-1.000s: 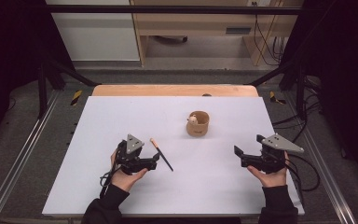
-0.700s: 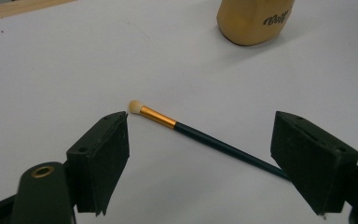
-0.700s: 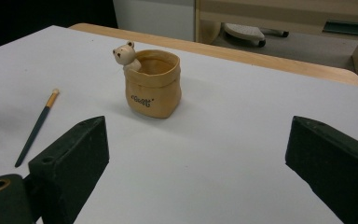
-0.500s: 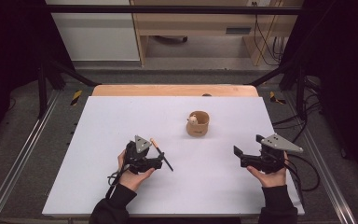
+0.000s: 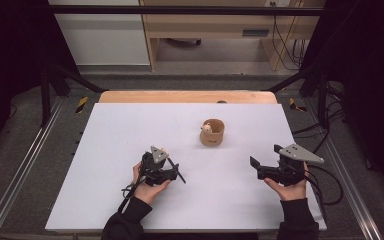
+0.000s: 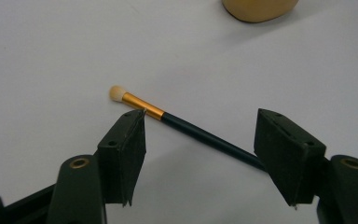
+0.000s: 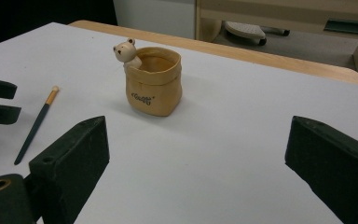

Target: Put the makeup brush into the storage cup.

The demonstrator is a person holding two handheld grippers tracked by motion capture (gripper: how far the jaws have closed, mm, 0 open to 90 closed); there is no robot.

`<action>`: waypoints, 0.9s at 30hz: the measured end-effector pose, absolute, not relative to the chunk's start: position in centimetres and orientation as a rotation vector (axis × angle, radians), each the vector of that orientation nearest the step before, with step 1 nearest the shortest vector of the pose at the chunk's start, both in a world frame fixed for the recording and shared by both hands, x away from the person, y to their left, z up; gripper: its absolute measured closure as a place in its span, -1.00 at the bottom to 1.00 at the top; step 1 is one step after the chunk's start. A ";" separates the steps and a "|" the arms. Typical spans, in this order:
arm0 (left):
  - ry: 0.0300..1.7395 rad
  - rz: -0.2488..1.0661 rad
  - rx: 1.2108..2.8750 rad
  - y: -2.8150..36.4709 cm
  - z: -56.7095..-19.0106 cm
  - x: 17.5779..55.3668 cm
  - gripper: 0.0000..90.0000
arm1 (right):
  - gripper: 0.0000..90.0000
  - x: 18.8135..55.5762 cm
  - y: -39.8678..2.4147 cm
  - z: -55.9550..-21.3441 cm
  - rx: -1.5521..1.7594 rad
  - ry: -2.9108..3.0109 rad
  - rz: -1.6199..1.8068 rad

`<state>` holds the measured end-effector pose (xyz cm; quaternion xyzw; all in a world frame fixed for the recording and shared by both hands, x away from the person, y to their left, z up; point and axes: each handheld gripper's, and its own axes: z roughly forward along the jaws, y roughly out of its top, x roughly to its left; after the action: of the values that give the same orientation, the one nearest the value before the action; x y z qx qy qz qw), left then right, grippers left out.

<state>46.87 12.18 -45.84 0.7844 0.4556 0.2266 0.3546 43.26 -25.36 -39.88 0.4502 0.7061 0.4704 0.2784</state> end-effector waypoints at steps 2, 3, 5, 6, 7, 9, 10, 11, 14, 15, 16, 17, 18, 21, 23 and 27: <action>1.183 0.581 2.034 12.0 -46.1 47.0 -0.23 | -0.86 43.3 -25.3 -39.9 1.205 1.899 1.259; 1.186 0.581 2.036 12.0 -46.2 47.0 -0.22 | -0.86 43.3 -25.3 -39.9 1.207 1.899 1.262; 1.192 0.577 2.040 11.8 -46.3 47.1 -0.18 | -0.86 43.3 -25.3 -40.0 1.203 1.902 1.252; 1.195 0.574 2.040 11.8 -46.4 47.1 -0.16 | -0.86 43.3 -25.3 -40.0 1.202 1.904 1.253; 1.198 0.572 2.039 11.7 -46.4 47.2 -0.15 | -0.86 43.3 -25.3 -40.0 1.204 1.905 1.255; 1.202 0.562 2.036 11.6 -46.5 47.2 -0.12 | -0.86 43.3 -25.3 -40.0 1.203 1.904 1.253; 1.203 0.559 2.038 11.6 -46.6 47.2 -0.10 | -0.86 43.3 -25.3 -40.0 1.204 1.902 1.252; 1.205 0.556 2.040 11.5 -46.7 47.3 -0.10 | -0.86 43.3 -25.3 -40.0 1.203 1.903 1.252; 1.214 0.546 2.036 11.4 -46.8 47.4 -0.07 | -0.86 43.3 -25.3 -40.0 1.202 1.904 1.254; 1.216 0.544 2.038 11.4 -46.8 47.4 -0.06 | -0.86 43.3 -25.3 -40.0 1.203 1.904 1.254; 1.218 0.544 2.038 11.3 -46.9 47.5 -0.05 | -0.86 43.3 -25.3 -40.0 1.201 1.908 1.253; 1.220 0.541 2.038 11.3 -46.9 47.5 -0.04 | -0.86 43.3 -25.2 -40.0 1.204 1.907 1.258; 1.224 0.539 2.034 11.2 -46.9 47.5 -0.03 | -0.86 43.3 -25.2 -40.0 1.204 1.907 1.258; 1.231 0.535 2.042 11.2 -47.1 47.6 0.01 | -0.86 43.3 -25.2 -40.0 1.206 1.906 1.258; 1.231 0.531 2.045 11.2 -47.2 47.7 0.03 | -0.86 43.3 -25.2 -40.0 1.203 1.908 1.257; 1.236 0.521 2.057 11.1 -47.3 47.8 0.09 | -0.86 43.3 -25.2 -40.0 1.204 1.908 1.257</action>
<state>47.78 11.06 -47.33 0.7889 0.4739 0.1999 0.3364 43.32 -25.25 -39.98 0.4480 0.7101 0.4679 0.2759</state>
